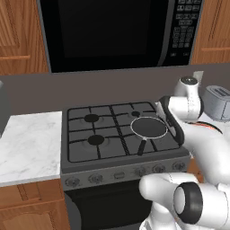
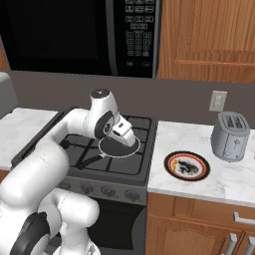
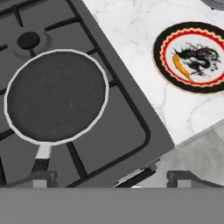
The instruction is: Place the shrimp on the plate and place the tomato on the same plate.
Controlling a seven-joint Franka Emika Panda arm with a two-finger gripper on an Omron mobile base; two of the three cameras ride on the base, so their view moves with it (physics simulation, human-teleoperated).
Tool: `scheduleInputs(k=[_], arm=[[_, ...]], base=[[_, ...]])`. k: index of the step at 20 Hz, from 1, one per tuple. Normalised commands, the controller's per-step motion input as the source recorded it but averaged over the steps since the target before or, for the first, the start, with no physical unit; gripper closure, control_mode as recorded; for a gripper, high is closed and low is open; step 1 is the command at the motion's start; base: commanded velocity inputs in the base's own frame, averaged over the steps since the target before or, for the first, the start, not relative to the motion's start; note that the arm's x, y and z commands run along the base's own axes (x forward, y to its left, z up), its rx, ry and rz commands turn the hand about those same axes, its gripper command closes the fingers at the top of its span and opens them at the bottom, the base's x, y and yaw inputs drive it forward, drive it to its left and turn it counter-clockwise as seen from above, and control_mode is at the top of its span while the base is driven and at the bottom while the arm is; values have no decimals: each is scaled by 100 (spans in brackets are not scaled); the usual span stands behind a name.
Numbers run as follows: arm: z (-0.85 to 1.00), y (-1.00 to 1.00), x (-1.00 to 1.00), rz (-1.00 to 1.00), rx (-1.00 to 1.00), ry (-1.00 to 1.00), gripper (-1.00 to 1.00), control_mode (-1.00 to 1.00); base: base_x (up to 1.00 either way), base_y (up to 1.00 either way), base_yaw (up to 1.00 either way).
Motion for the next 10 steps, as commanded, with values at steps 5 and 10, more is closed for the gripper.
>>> scheduleInputs(k=[5, 10], arm=[[5, 64, -9, 34, 0, 0, -100, -100], [0, 52, -18, 20, 0, 0, -100, -100]], base=[[0, 0, 0], [0, 0, 0]])
